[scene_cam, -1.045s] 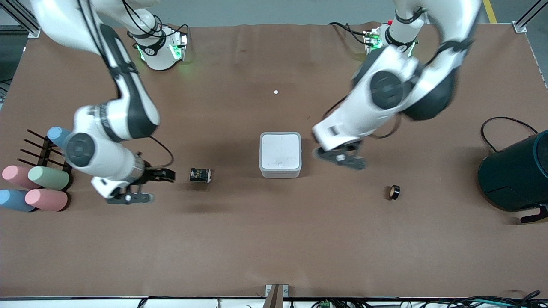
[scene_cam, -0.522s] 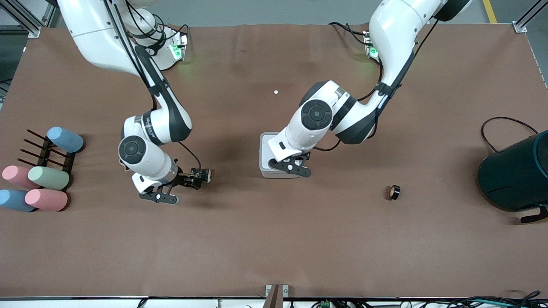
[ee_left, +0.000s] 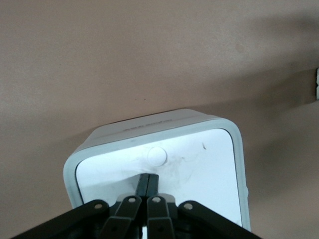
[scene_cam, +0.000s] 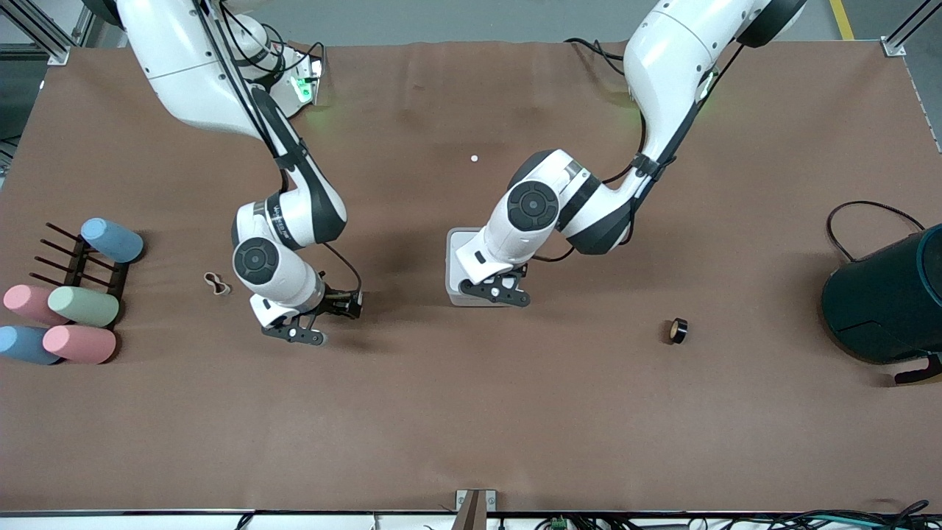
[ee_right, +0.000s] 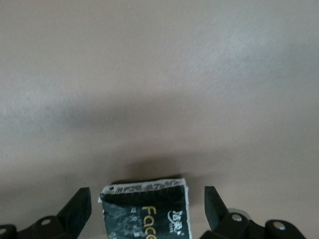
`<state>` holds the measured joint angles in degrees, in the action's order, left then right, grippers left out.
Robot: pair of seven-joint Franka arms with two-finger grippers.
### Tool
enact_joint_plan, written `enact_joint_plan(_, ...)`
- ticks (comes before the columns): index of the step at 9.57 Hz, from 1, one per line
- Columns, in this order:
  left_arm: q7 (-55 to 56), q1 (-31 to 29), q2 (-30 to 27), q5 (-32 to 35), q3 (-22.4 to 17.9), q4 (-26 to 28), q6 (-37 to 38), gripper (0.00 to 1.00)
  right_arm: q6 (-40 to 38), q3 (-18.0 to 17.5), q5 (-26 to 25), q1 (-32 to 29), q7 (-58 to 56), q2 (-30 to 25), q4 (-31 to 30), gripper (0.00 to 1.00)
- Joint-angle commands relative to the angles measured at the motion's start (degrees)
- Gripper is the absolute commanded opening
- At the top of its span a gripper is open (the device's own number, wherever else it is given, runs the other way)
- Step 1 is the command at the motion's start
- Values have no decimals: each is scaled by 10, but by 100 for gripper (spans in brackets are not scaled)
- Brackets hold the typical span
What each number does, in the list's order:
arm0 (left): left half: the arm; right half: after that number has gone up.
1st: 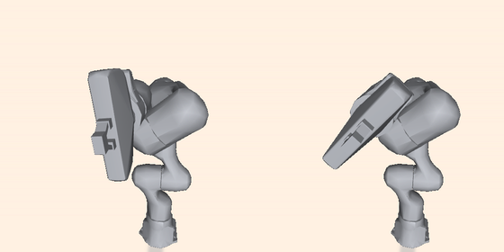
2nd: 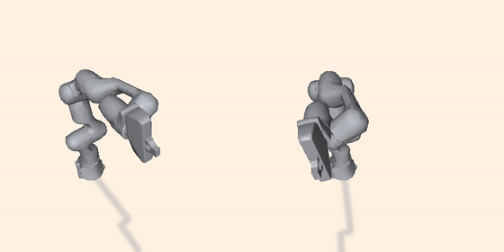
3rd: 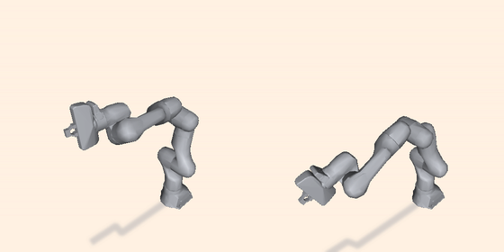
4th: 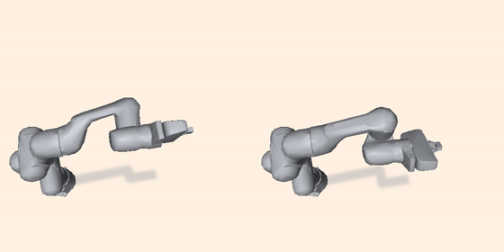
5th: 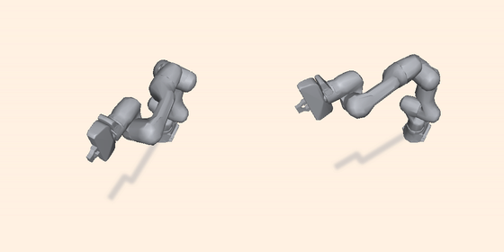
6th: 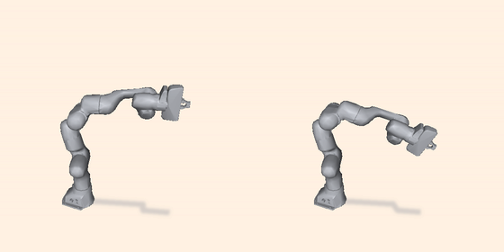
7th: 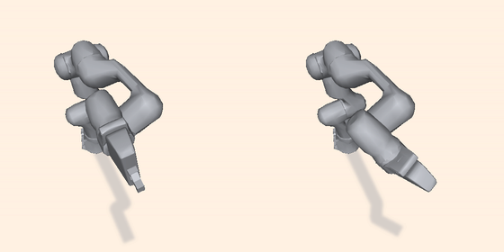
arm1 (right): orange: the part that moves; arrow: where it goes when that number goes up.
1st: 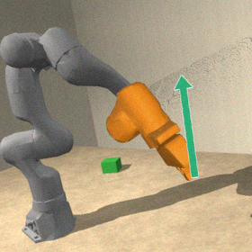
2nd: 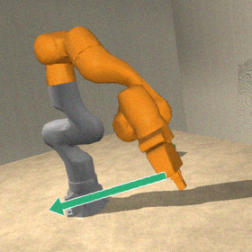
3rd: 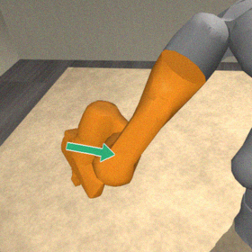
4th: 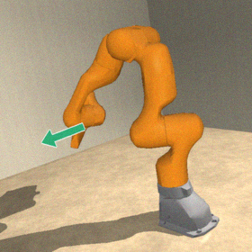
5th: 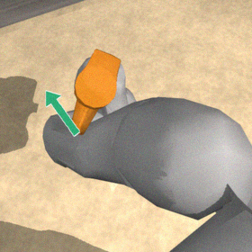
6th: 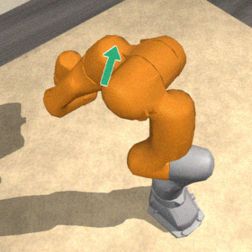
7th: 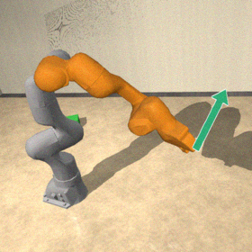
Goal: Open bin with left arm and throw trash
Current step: 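Open the bin with the left gripper while the right gripper lifts the packet, then grasp the tape with the left gripper while the right gripper carries the packet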
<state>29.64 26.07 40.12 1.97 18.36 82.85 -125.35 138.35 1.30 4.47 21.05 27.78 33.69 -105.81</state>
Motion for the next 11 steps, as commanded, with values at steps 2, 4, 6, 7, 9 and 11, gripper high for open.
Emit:
enact_joint_plan(2,-19,-65,-70,15,-4,-1,118,0,6,3,8,10,10,-3,-21,100)
enact_joint_plan(4,-127,-124,-77,17,-5,-7,164,9,9,2,8,14,10,-3,-35,100)
enact_joint_plan(6,-323,-216,-57,17,-6,-3,167,35,10,2,8,18,10,-3,-34,88)
enact_joint_plan(7,-391,-257,-36,18,-6,-3,153,49,10,1,9,23,22,-3,-34,54)
enact_joint_plan(9,-445,-285,-13,66,-6,10,104,100,13,3,8,33,89,-3,-27,21)
enact_joint_plan(11,-444,-304,-12,124,-6,53,51,100,-9,2,8,27,119,-13,11,14)
